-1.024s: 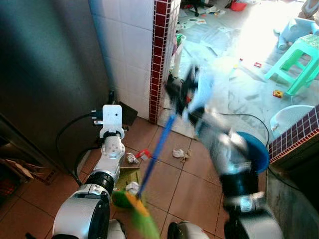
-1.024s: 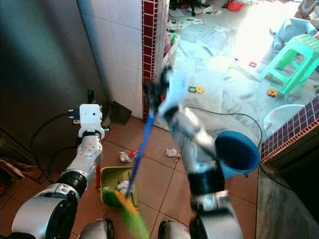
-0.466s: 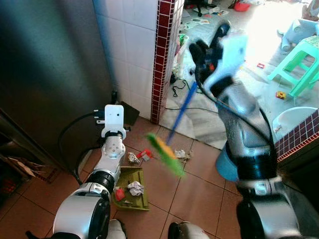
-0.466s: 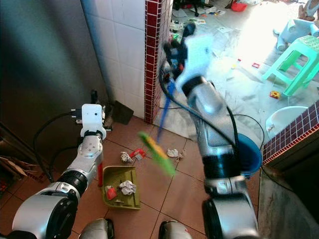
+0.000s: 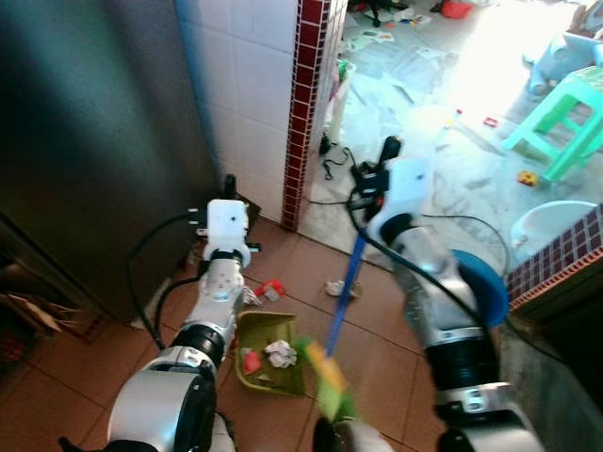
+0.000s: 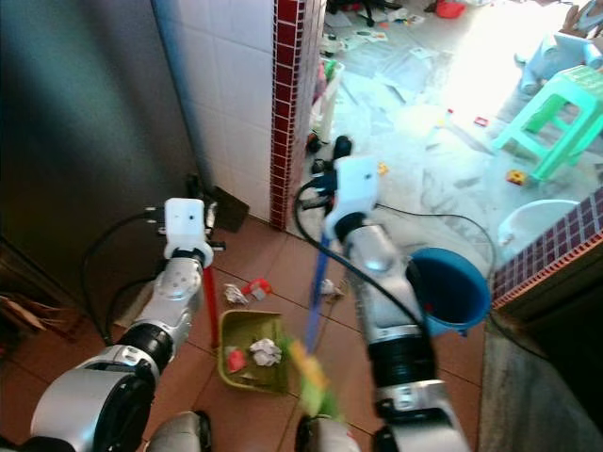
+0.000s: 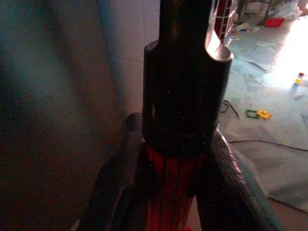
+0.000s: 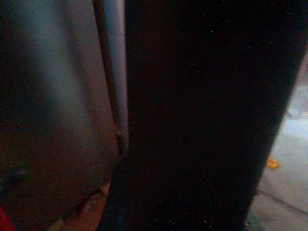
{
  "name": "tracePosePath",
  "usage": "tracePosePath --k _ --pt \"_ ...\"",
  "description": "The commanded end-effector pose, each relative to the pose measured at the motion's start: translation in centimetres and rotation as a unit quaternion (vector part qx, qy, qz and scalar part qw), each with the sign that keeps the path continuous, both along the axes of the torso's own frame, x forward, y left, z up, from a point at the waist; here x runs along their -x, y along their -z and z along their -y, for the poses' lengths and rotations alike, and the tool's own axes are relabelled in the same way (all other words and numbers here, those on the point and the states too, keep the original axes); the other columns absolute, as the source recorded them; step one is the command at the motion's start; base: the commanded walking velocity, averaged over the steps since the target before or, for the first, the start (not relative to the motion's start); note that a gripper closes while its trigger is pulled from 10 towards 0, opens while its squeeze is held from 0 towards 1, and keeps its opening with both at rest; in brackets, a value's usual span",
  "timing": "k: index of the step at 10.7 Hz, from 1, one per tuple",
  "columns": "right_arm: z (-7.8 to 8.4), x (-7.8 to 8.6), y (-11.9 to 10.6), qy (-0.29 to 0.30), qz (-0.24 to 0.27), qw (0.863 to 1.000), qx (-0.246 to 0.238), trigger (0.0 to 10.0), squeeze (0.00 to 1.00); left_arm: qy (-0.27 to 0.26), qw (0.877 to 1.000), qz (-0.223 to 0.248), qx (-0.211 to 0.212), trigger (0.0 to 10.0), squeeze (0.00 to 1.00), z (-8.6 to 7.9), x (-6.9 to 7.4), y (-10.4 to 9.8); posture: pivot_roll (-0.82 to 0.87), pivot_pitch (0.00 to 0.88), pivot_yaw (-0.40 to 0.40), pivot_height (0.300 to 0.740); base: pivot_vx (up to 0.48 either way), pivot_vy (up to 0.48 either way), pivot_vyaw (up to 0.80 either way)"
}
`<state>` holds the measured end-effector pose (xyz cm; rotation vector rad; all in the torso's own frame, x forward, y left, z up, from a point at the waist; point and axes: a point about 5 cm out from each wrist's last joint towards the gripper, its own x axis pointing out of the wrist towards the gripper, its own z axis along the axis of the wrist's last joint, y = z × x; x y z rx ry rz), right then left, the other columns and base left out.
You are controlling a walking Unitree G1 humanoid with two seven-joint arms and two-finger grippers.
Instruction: Sweep floor
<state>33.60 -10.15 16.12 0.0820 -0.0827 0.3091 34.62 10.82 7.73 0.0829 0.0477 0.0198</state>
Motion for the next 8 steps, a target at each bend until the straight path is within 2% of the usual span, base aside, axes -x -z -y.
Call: tracePosePath --k 1,5,6,7,8 --pt "-0.4 -0.4 -1.3 -0.001 0.018 0.999 -0.033 10.0 0.0 0.019 0.999 -0.05 0.0 10.0 0.0 0.7 0.8 1.8 -0.03 0.097 -0.108 0.74 0.0 0.0 0.0" --pt "-1.3 -0.9 -4.5 -0.025 0.056 0.996 -0.065 10.0 0.0 0.026 0.998 -0.049 0.001 10.0 0.0 1.2 0.6 1.5 -0.04 0.077 -0.126 0.74 0.0 0.0 0.0" --pt "-1.4 -0.9 -5.4 -0.03 0.076 0.995 -0.055 10.0 0.0 0.027 0.998 -0.049 0.002 10.0 0.0 1.2 0.6 1.5 -0.04 0.072 -0.127 0.74 0.0 0.0 0.0" --pt "-1.3 -0.9 -5.0 -0.029 0.086 0.996 -0.025 10.0 0.0 0.027 0.998 -0.049 0.002 10.0 0.0 1.2 0.5 1.4 -0.04 0.071 -0.13 0.74 0.0 0.0 0.0" --pt "-0.9 -0.9 -4.5 -0.018 0.08 0.996 -0.019 10.0 0.0 0.026 0.998 -0.049 -0.003 10.0 0.0 1.2 0.5 1.3 -0.04 0.073 -0.135 0.74 0.0 0.0 0.0"
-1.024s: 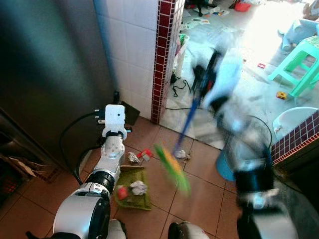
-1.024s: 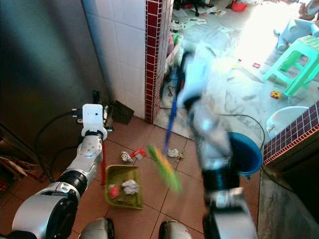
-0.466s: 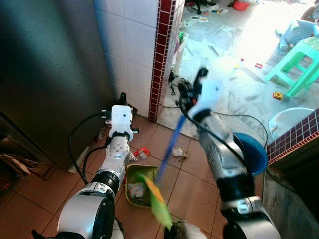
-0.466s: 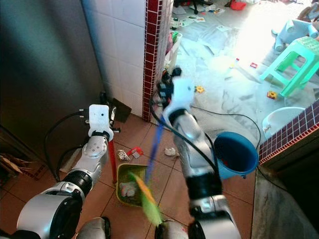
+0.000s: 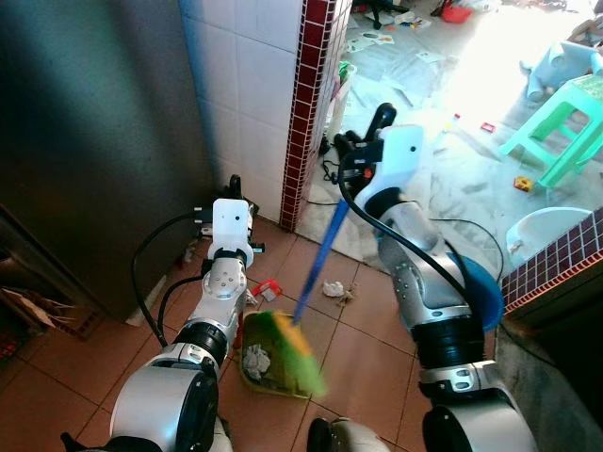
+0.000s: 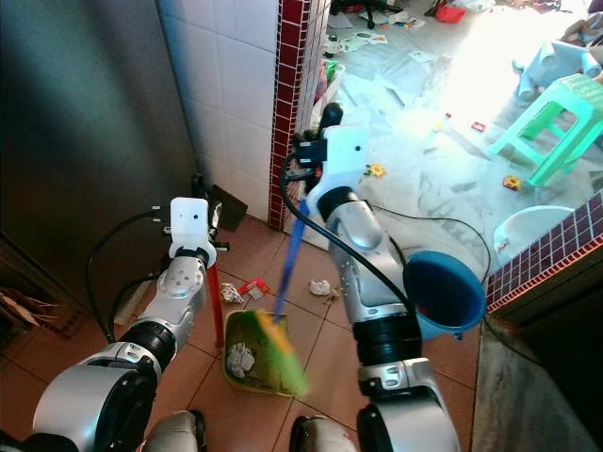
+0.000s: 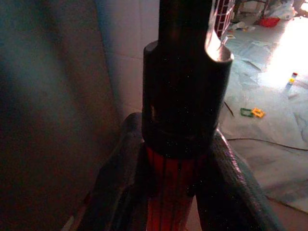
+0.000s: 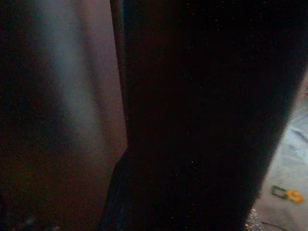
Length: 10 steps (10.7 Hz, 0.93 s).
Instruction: Sweep floor
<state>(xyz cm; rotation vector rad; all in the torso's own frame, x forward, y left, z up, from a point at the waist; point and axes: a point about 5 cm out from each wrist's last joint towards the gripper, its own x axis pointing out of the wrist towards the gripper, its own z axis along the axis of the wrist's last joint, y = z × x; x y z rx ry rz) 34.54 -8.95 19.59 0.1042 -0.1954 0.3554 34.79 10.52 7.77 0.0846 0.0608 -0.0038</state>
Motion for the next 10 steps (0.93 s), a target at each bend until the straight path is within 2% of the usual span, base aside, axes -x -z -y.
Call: tracePosePath --k 1,3,5,7,10 --pt "0.8 0.1 -0.8 0.015 0.024 1.0 0.01 10.0 0.0 0.016 0.999 -0.041 -0.002 10.0 0.0 0.8 0.6 1.4 -0.04 0.076 -0.142 0.74 0.0 0.0 0.0" --pt "2.4 -0.3 -0.9 0.061 0.022 0.997 0.048 10.0 0.0 0.028 0.999 -0.027 -0.02 10.0 0.0 0.7 0.5 1.0 -0.07 0.1 -0.155 0.74 0.0 0.0 0.0" --pt "2.4 -0.5 -1.3 0.067 0.021 0.997 0.042 10.0 0.0 0.035 0.999 -0.022 -0.019 10.0 0.0 0.8 0.5 0.9 -0.07 0.113 -0.145 0.74 0.0 0.0 0.0" --pt "2.1 -0.4 0.1 0.077 0.004 0.997 0.022 10.0 0.0 0.035 0.999 -0.026 -0.013 10.0 0.0 0.8 0.4 0.8 -0.01 0.11 -0.134 0.74 0.0 0.0 0.0" --pt "1.7 -0.3 0.7 0.078 -0.007 0.997 0.015 10.0 0.0 0.025 0.999 -0.035 0.003 10.0 0.0 0.5 0.5 1.1 0.0 0.105 -0.132 0.74 0.0 0.0 0.0"
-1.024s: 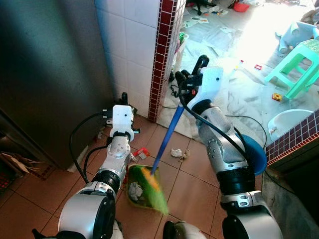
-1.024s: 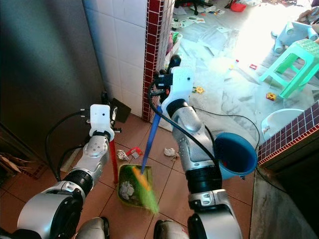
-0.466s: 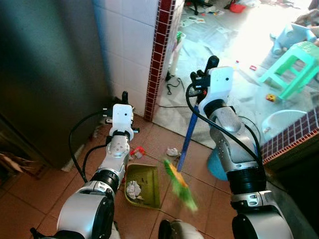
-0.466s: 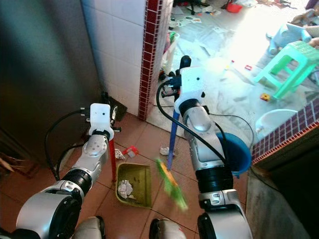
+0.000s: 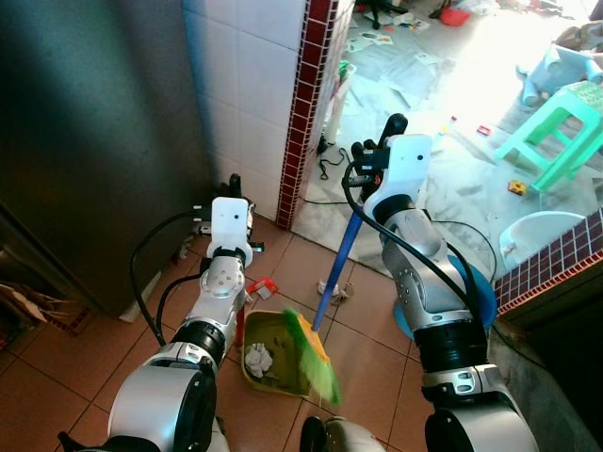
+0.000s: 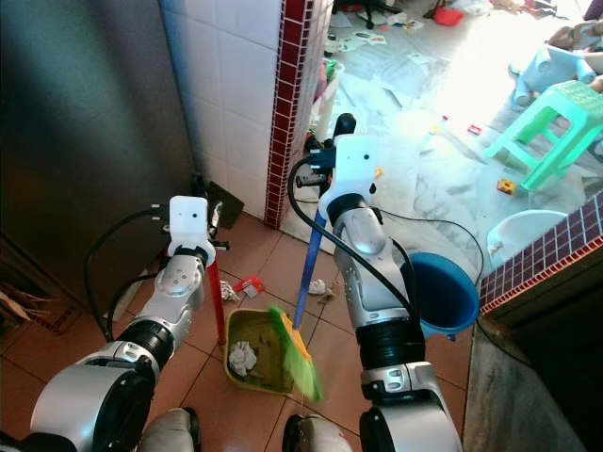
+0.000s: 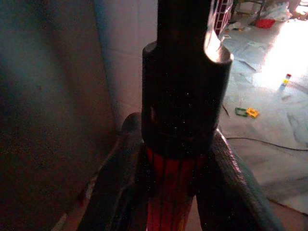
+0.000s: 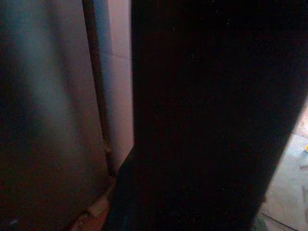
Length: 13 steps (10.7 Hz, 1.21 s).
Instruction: Sweep floor
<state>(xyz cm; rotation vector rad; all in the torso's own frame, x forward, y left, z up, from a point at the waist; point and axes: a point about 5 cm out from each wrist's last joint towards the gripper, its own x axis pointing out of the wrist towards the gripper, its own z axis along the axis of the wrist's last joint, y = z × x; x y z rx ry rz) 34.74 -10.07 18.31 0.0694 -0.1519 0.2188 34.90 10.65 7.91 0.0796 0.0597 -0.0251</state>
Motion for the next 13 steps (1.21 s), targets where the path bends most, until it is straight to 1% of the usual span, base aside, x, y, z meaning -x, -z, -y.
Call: tracePosePath --k 1,3,5,7,8,9,10,11,12,13 --pt "0.7 -0.3 -0.8 0.012 0.019 1.0 0.0 10.0 0.0 0.016 0.999 -0.037 0.0 10.0 0.0 0.7 0.6 1.3 -0.01 0.1 -0.131 0.74 0.0 0.0 0.0" --pt "1.2 -0.6 -0.8 0.022 0.021 1.0 -0.001 10.0 0.0 0.016 0.999 -0.037 0.004 10.0 0.0 0.8 0.6 1.3 -0.01 0.097 -0.131 0.74 0.0 0.0 0.0" --pt "1.9 -0.6 0.5 0.041 0.005 0.999 0.003 10.0 0.0 0.016 1.0 -0.024 0.013 10.0 0.0 0.7 0.5 0.9 0.01 0.091 -0.134 0.74 0.0 0.0 0.0" --pt "2.0 -0.4 1.2 0.041 0.001 0.999 0.011 10.0 0.0 0.018 0.999 -0.026 0.014 10.0 0.0 0.7 0.6 1.0 0.01 0.089 -0.13 0.74 0.0 0.0 0.0" --pt "2.1 -0.4 1.3 0.043 0.002 0.999 0.01 10.0 0.0 0.02 0.999 -0.029 0.014 10.0 0.0 0.7 0.6 1.1 0.01 0.089 -0.124 0.74 0.0 0.0 0.0" --pt "2.1 -0.5 0.9 0.045 0.006 0.999 0.007 10.0 0.0 0.018 0.999 -0.029 0.028 10.0 0.0 0.8 0.5 0.9 0.0 0.094 -0.123 0.74 0.0 0.0 0.0" --pt "2.2 -0.6 0.5 0.044 0.009 0.999 0.007 10.0 0.0 0.021 0.999 -0.02 0.032 10.0 0.0 1.1 0.2 0.3 0.0 0.109 -0.128 0.74 0.0 0.0 0.0" --pt "2.3 -0.7 0.1 0.041 0.011 0.999 0.007 10.0 0.0 0.028 0.999 -0.006 0.041 10.0 0.0 1.9 0.2 -0.2 -0.02 0.13 -0.132 0.74 0.0 0.0 0.0" --pt "2.2 -0.6 0.0 0.037 0.014 0.999 0.016 10.0 0.0 0.027 0.999 -0.008 0.039 10.0 0.0 2.0 0.4 0.0 0.0 0.148 -0.121 0.74 0.0 0.0 0.0" --pt "2.0 -0.5 -0.1 0.035 0.018 0.999 0.019 10.0 0.0 0.03 0.998 -0.003 0.046 10.0 0.0 1.8 0.4 -0.1 0.01 0.135 -0.101 0.74 0.0 0.0 0.0"
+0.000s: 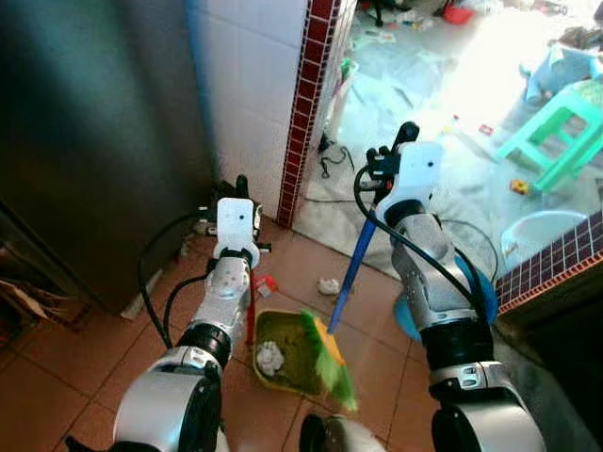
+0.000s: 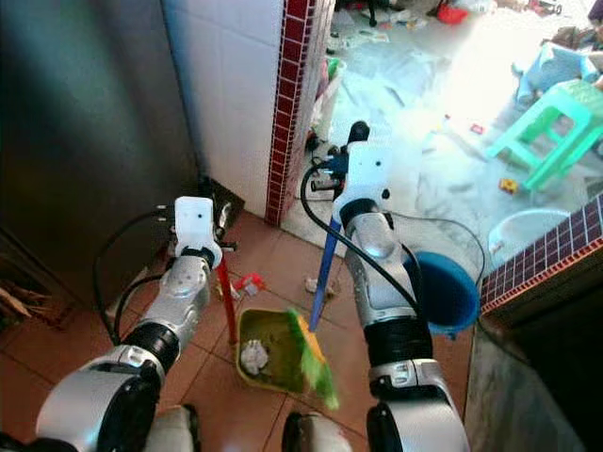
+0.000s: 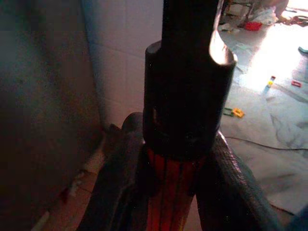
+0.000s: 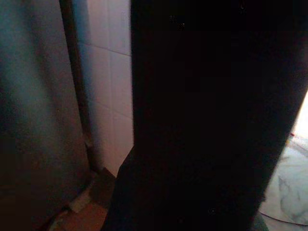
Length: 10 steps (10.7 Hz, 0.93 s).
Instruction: Sweep floor
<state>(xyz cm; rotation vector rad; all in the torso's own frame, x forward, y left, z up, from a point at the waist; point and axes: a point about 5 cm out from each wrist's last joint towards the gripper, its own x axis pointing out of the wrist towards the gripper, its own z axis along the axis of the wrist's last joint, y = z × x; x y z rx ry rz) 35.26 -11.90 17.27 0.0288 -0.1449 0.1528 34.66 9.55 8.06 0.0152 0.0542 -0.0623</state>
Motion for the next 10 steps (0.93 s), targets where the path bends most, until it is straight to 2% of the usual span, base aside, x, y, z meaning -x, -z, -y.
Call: tracePosePath --k 1,2,3,4,5,6,7,8,9,10 --pt "0.1 0.0 -0.8 -0.003 0.018 1.0 0.003 10.0 0.0 0.016 1.0 -0.001 0.013 10.0 0.0 0.4 0.2 0.1 0.01 0.127 -0.092 0.74 0.0 0.0 0.0" --pt "0.0 0.1 -0.4 -0.004 0.009 1.0 0.011 10.0 0.0 0.009 1.0 -0.004 0.013 10.0 0.0 -0.3 0.3 0.3 0.0 0.101 -0.075 0.74 0.0 0.0 0.0" --pt "-1.4 1.0 -0.5 -0.07 0.029 0.996 0.056 10.0 0.0 -0.01 0.999 -0.002 0.041 10.0 0.0 -1.5 0.5 0.4 -0.02 0.086 -0.036 0.74 0.0 0.0 0.0" --pt "-1.6 1.9 -0.9 -0.117 0.043 0.989 0.085 10.0 0.0 -0.003 0.999 0.018 0.045 10.0 0.0 -2.0 0.8 -0.2 -0.04 0.09 -0.02 0.74 0.0 0.0 0.0" --pt "-1.4 2.1 -1.7 -0.131 0.053 0.986 0.084 10.0 0.0 0.006 0.998 0.035 0.047 10.0 0.0 -2.2 1.2 -1.0 -0.02 0.08 -0.025 0.74 0.0 0.0 0.0" --pt "-1.3 2.2 -1.8 -0.125 0.054 0.988 0.077 10.0 0.0 0.008 0.998 0.046 0.05 10.0 0.0 -2.6 1.8 -1.3 -0.02 0.071 -0.033 0.74 0.0 0.0 0.0" --pt "-0.5 2.4 -1.0 -0.081 0.038 0.995 0.052 10.0 0.0 0.005 0.997 0.05 0.057 10.0 0.0 -3.1 3.2 -1.7 0.0 0.064 -0.04 0.74 0.0 0.0 0.0" --pt "-0.1 2.7 -0.6 -0.059 0.037 0.996 0.049 10.0 0.0 0.008 0.997 0.055 0.053 10.0 0.0 -3.6 4.0 -2.4 0.01 0.063 -0.042 0.74 0.0 0.0 0.0" --pt "0.6 3.2 0.3 -0.015 0.028 0.999 0.04 10.0 0.0 -0.003 0.997 0.059 0.048 10.0 0.0 -4.9 5.1 -3.2 0.0 0.062 -0.037 0.74 0.0 0.0 0.0" --pt "1.9 3.6 1.2 0.032 0.013 0.999 0.031 10.0 0.0 -0.002 0.997 0.062 0.054 10.0 0.0 -5.6 6.5 -4.1 0.0 0.064 -0.033 0.74 0.0 0.0 0.0"
